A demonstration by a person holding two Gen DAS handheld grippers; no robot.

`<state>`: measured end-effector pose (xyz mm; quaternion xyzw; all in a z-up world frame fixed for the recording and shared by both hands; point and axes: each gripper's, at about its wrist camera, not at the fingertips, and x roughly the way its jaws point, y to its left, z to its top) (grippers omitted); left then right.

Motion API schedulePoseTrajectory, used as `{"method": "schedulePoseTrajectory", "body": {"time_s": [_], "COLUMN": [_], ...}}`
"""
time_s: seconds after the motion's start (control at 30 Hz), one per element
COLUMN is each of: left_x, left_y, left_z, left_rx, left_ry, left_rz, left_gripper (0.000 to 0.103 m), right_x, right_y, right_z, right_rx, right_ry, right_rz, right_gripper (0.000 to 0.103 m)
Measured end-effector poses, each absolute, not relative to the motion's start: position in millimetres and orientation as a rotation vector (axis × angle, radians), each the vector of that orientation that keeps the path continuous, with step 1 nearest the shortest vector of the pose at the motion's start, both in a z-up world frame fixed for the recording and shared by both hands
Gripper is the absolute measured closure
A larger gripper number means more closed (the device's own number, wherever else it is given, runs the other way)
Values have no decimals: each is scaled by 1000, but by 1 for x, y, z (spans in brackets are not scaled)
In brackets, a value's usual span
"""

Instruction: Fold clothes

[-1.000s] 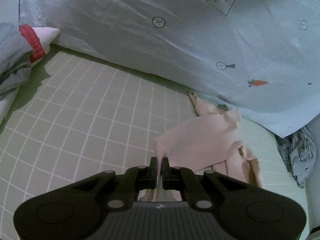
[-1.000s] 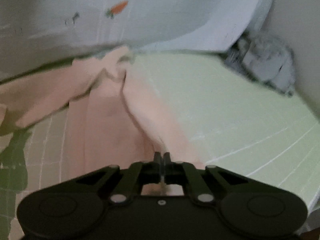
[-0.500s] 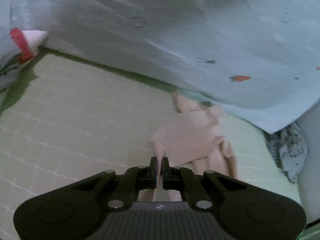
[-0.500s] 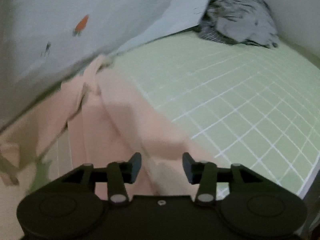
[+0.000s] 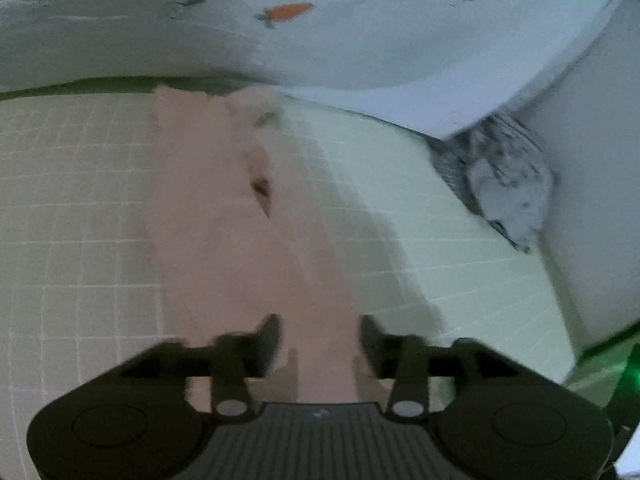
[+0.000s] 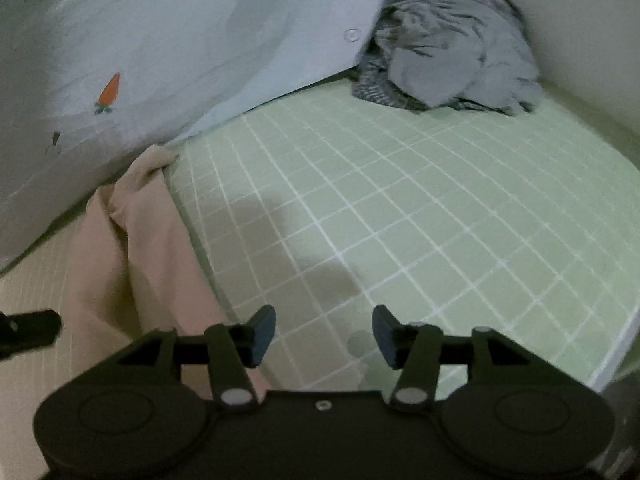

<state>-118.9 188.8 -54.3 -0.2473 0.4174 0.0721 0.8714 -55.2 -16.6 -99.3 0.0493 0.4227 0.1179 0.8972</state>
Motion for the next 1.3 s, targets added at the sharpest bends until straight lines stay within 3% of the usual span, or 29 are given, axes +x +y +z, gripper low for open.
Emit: {"method": "schedulePoseTrajectory", "body": {"time_s": [0.1, 0.3, 0.43, 0.5, 0.57, 0.63, 0.67, 0.97, 1.07, 1.17, 1.2, 1.23, 1.3], "left_x": [-130, -166, -194, -202, -208, -212, -213, -197, -185, -173, -169, -167, -161], "left_y": [191, 200, 203, 206, 208, 207, 208, 192, 181, 171, 169, 167, 164], "left_z": [-54, -64, -66, -65, -65, -65, -65, -76, -86, -97, -100, -103, -108], "left_rx": [-526, -552, -548, -542, -545, -554, -557, -570, -568, -563, -560, -557, -561], "left_ry": [848, 877, 901, 899, 895, 889, 888, 896, 924, 958, 968, 975, 988], "left_rz": [285, 496, 570, 598, 623, 637, 637, 568, 530, 503, 499, 496, 488], "left_gripper": [34, 28, 28, 27, 27, 27, 27, 27, 27, 26, 25, 23, 21], "right_x": [-48, -49, -56, -60, -64, -69, -71, -77, -68, -62, -62, -62, -62], "right_y": [-14, 25, 56, 67, 70, 72, 74, 47, 34, 27, 26, 25, 25], "right_z": [-98, -108, -125, -132, -130, -128, -127, -87, -93, -119, -123, -125, -124], "right_rx": [53, -8, -49, -78, -98, -117, -127, -104, -77, -118, -120, -123, -132], "right_ry": [852, 873, 937, 957, 942, 926, 919, 801, 852, 962, 973, 974, 946], "right_rz": [337, 581, 710, 742, 761, 780, 789, 772, 716, 674, 655, 644, 650], "right_gripper": [21, 20, 41, 44, 55, 90, 96, 100, 100, 94, 81, 59, 40]}}
